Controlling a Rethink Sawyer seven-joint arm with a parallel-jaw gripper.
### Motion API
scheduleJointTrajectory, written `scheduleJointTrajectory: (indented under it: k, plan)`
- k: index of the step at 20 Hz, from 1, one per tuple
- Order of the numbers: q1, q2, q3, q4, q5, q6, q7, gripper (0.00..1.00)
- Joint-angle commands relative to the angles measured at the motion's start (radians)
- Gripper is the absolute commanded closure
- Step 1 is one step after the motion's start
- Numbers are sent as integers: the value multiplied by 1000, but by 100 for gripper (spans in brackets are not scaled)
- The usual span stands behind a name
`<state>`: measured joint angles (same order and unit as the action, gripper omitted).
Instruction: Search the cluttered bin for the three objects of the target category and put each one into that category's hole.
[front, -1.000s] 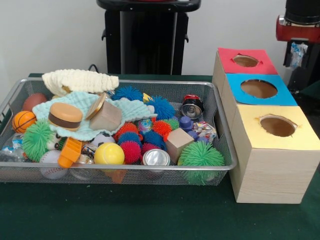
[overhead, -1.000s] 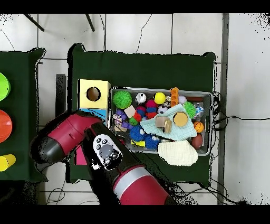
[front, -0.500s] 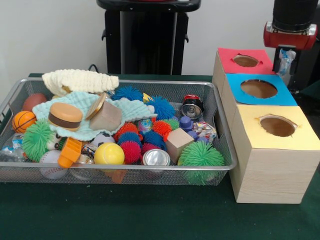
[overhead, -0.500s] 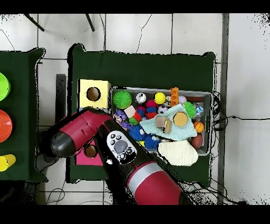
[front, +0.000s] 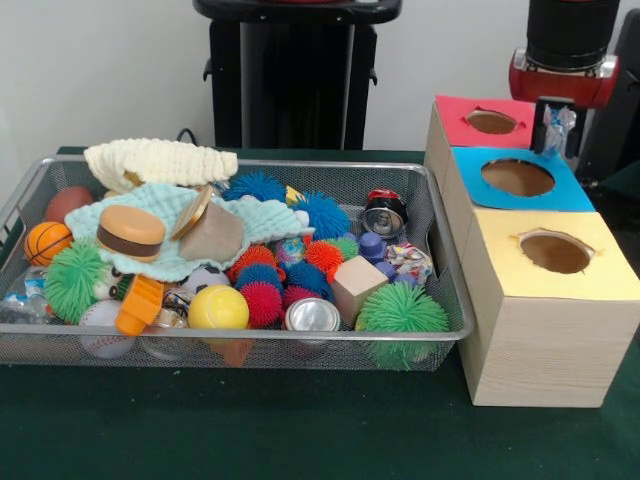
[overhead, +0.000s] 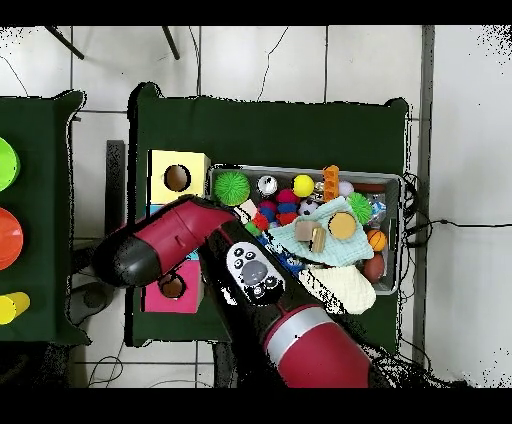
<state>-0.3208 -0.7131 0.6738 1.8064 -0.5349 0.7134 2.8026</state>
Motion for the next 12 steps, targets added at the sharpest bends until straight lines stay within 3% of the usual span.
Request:
scheduleJointTrajectory:
  k: [1,5,12]
  plan:
    - [-43,42,8,-114,-15,126,-262,100]
    - [-49,21,26,-145,20,195,-279,100]
    - [-55,44,31,-172,13,201,-284,100]
